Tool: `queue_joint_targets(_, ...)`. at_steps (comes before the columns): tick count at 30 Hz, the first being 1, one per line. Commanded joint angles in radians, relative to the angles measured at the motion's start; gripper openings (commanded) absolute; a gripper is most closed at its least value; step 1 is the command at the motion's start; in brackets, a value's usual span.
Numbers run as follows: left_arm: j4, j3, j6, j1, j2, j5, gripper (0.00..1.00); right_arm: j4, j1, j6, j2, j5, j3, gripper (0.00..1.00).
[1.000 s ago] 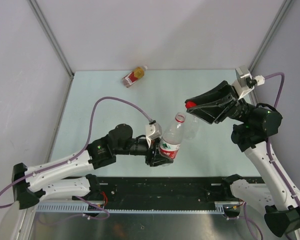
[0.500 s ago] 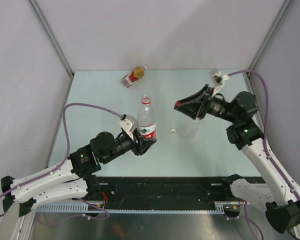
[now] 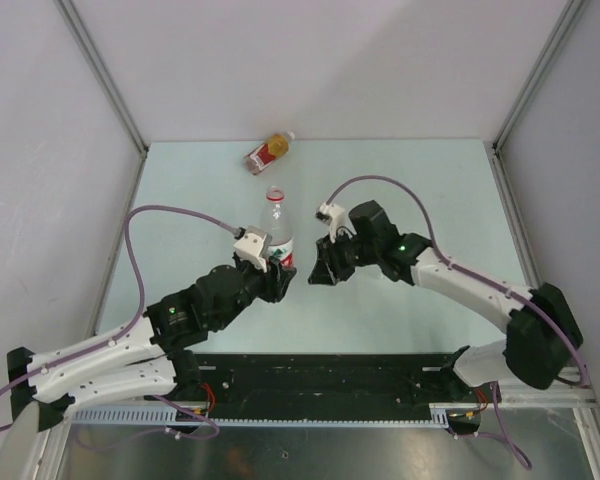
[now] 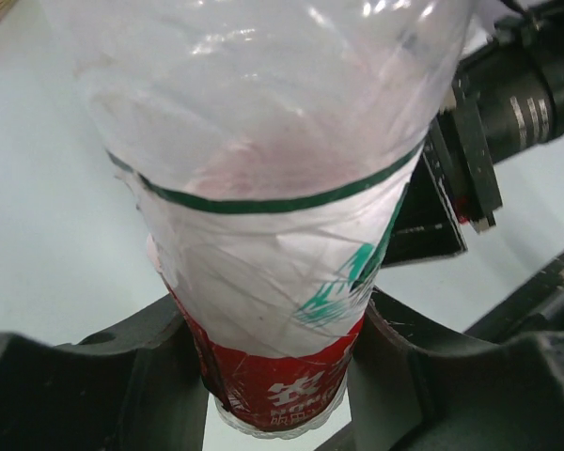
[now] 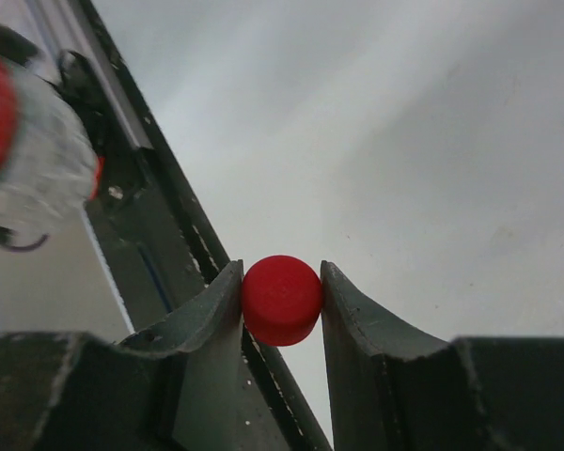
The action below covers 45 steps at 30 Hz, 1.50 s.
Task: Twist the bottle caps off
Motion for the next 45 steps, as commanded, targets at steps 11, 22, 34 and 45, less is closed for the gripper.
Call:
queue_joint_targets(11, -0.069, -0.139, -0.195, 0.004, -0.091, -0.228, 0.06, 0.03, 0.07, 0.094, 0.235, 0.14, -0.005, 0.48)
queue_joint_targets(22, -0.07, -0.128, -0.176, 0.004, -0.059, -0.19, 0.13, -0.005, 0.055, 0.106, 0.097, 0.133, 0.029, 0.9)
queue_joint_targets(34, -0.054, -0.121, -0.095, 0.004, -0.098, -0.067, 0.19, 0.05, -0.058, 0.158, -0.138, -0.045, 0.048, 0.99)
queue_joint_targets(45, 0.036, -0.033, 0.084, 0.003, 0.001, 0.419, 0.18, 0.431, -0.193, 0.398, -0.274, -0.336, 0.048, 0.99)
